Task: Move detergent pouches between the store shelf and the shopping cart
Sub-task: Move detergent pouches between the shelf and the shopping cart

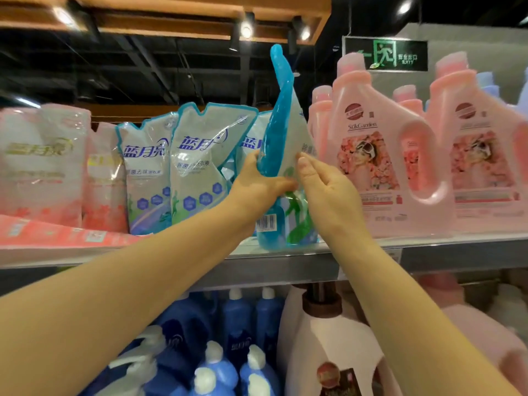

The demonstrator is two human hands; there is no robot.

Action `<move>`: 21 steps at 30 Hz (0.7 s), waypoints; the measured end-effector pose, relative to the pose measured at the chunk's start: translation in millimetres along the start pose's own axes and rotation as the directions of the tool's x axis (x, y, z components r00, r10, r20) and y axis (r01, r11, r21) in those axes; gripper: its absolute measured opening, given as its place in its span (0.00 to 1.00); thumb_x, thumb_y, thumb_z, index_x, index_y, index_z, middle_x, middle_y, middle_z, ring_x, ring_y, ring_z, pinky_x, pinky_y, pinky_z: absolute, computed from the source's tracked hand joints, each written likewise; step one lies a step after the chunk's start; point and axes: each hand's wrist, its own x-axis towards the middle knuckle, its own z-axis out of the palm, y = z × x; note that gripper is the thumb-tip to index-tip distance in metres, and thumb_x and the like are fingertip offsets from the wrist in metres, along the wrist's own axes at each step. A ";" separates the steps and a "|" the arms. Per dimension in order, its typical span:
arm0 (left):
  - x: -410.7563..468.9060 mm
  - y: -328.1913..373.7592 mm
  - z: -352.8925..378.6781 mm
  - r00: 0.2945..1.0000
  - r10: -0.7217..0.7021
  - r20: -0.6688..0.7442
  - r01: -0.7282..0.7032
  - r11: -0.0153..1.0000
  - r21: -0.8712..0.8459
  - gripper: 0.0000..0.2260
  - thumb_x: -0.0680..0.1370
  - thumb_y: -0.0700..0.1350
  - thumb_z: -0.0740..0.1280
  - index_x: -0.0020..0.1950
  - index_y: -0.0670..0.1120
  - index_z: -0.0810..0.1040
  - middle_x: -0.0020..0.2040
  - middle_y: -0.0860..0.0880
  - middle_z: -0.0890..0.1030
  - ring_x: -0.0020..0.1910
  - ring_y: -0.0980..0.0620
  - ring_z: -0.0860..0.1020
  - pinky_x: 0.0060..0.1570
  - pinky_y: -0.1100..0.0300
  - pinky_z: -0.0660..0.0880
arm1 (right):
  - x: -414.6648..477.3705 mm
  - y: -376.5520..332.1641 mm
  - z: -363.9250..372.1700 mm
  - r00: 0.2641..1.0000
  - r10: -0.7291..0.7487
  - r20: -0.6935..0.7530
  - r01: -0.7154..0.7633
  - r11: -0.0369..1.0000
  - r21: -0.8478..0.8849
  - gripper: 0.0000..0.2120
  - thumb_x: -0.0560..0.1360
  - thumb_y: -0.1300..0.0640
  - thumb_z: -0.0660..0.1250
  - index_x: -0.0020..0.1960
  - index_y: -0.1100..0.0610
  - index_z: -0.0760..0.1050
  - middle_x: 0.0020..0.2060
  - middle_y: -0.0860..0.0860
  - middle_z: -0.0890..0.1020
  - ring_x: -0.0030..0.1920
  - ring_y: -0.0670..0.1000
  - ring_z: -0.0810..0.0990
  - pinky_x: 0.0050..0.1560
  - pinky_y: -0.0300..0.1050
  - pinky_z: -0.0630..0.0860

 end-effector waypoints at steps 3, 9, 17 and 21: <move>-5.1 3.8 -0.6 0.999 0.040 -0.033 -0.042 0.996 -0.080 0.22 0.70 0.35 0.71 0.63 0.43 0.71 0.52 0.44 0.82 0.49 0.47 0.81 0.51 0.54 0.79 | 0.7 -0.2 1.4 0.999 -0.033 -0.013 0.034 0.999 0.023 0.20 0.77 0.52 0.63 0.68 0.44 0.67 0.59 0.45 0.68 0.64 0.49 0.69 0.67 0.52 0.69; -21.1 21.4 3.8 0.992 0.117 -0.055 -0.125 0.980 -0.154 0.20 0.71 0.34 0.69 0.60 0.46 0.72 0.50 0.46 0.82 0.47 0.48 0.82 0.48 0.53 0.80 | 16.3 -5.1 -12.6 0.977 0.215 0.010 -0.214 0.966 0.148 0.41 0.65 0.39 0.72 0.71 0.49 0.57 0.65 0.53 0.67 0.63 0.55 0.72 0.64 0.55 0.72; -57.3 61.5 5.2 0.984 0.163 0.070 -0.150 0.977 -0.154 0.20 0.71 0.36 0.70 0.62 0.45 0.72 0.52 0.44 0.82 0.49 0.45 0.82 0.52 0.49 0.79 | -7.7 -24.5 -35.6 0.997 0.076 -0.014 -0.060 0.875 0.481 0.30 0.65 0.42 0.72 0.62 0.55 0.71 0.54 0.56 0.81 0.49 0.54 0.84 0.48 0.53 0.82; -88.8 72.7 10.0 0.974 0.168 0.152 -0.134 0.968 -0.212 0.19 0.73 0.36 0.68 0.63 0.43 0.71 0.50 0.43 0.82 0.43 0.49 0.83 0.42 0.58 0.81 | -37.2 -39.2 -52.4 0.995 0.090 -0.047 -0.060 0.895 0.442 0.32 0.65 0.41 0.71 0.63 0.57 0.69 0.52 0.56 0.82 0.47 0.53 0.84 0.49 0.55 0.81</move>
